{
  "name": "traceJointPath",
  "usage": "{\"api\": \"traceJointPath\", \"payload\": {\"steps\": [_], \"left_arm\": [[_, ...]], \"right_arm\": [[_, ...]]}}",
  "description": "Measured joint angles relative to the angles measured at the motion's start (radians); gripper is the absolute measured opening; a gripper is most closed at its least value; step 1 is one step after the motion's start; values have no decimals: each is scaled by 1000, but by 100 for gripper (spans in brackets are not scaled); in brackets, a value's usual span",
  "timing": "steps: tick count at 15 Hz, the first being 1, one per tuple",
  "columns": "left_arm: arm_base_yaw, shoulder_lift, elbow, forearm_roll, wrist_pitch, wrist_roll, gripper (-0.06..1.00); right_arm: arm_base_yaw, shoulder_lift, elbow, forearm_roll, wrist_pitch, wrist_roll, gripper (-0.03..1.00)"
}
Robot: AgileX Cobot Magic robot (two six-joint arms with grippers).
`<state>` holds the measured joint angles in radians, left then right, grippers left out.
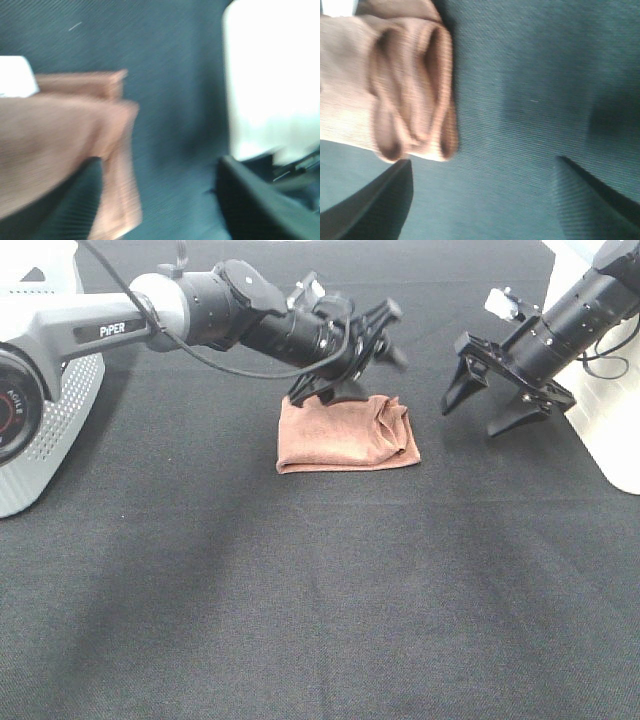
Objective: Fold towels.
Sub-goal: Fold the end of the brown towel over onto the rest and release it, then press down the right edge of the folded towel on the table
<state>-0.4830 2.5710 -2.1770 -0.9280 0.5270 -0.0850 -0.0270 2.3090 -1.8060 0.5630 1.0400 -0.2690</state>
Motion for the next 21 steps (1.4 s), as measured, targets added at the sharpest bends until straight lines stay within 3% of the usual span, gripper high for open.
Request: {"api": "traceJointPath", "payload": {"steps": [3,6,8,11,13,19,21], "left_arm": [[13,-9,-39,-9,5,138,67],[88,-58,-43,26,38,295,67],[170,-108,-45,128,96,319,67],[242,-132,-48,161,161,319,67],[259,-132,-48,181,212,319,67],[259,-132,-48,188,229,319,67],[259,-132,-48,188,229,319,67]], "right_arm": [[1,-37,0,107,5,-61,72],[49,-76,0,236,28,-106,72],[154,-73,0,261,7,-132,72],[265,-22,0,341,-58,-187,72],[280,48,0,410,-118,-238,72],[182,98,0,377,-203,-243,72],[140,98,0,284,-230,-208,72]]}}
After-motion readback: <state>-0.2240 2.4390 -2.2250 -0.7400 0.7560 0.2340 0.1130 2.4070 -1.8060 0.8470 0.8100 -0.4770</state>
